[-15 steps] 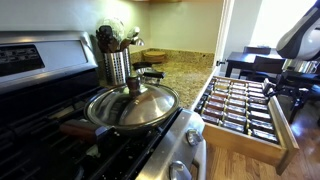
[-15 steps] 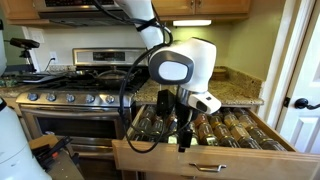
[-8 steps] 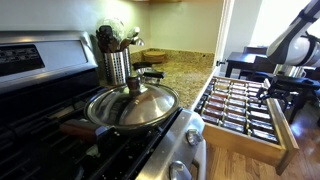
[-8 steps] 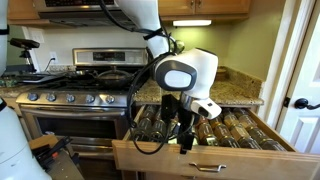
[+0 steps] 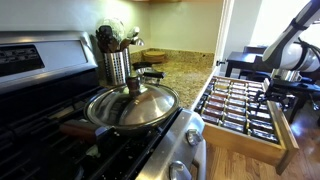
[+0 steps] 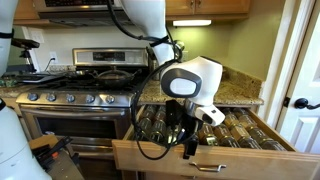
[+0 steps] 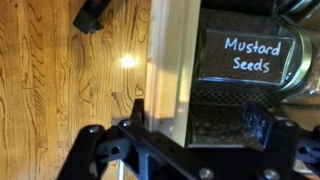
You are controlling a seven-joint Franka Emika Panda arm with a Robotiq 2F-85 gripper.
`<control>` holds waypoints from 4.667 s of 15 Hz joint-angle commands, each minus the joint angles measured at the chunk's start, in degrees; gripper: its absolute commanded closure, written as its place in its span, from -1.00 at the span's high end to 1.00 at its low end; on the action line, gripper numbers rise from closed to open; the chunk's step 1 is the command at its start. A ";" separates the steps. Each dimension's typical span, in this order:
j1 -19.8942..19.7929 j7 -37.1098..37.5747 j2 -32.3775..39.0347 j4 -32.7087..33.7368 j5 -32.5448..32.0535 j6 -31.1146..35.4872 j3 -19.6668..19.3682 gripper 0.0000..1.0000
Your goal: Close the open drawer
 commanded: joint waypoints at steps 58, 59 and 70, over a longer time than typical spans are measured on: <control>-0.78 -9.21 2.87 13.94 11.11 -15.41 5.26 1.00; -0.78 -9.21 2.87 13.94 11.10 -15.41 5.26 1.00; -4.93 -20.27 7.10 15.23 20.95 -11.16 9.14 1.00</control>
